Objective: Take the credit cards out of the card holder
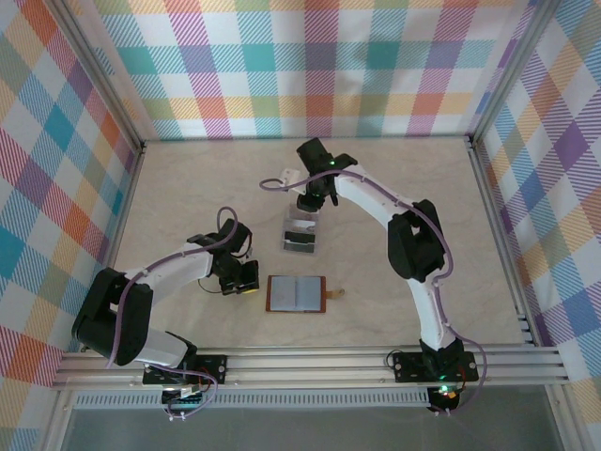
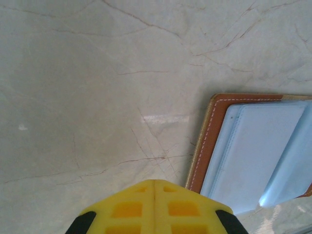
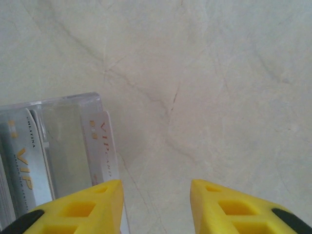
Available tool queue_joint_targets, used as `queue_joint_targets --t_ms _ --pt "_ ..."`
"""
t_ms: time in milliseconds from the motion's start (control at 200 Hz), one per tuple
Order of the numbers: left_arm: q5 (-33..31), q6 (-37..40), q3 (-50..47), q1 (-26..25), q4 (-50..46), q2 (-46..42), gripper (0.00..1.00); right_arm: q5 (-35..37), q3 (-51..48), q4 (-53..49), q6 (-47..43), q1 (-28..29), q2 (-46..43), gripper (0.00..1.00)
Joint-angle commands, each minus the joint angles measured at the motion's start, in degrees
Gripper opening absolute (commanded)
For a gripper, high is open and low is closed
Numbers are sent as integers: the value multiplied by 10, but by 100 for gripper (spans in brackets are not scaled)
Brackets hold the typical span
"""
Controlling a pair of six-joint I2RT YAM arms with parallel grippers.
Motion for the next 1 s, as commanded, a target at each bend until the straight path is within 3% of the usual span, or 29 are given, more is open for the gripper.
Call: queue_joint_targets --t_ms 0,210,595,995 --pt "-3 14 14 9 -17 9 1 12 -14 28 6 -2 -31 42" --pt "9 14 11 9 -11 20 2 38 -18 43 -8 -2 -1 42" --pt "38 21 3 7 -5 52 2 -36 -20 -6 -12 1 7 41" --pt "48 13 -5 -11 6 71 2 -47 -29 -21 24 2 -33 41"
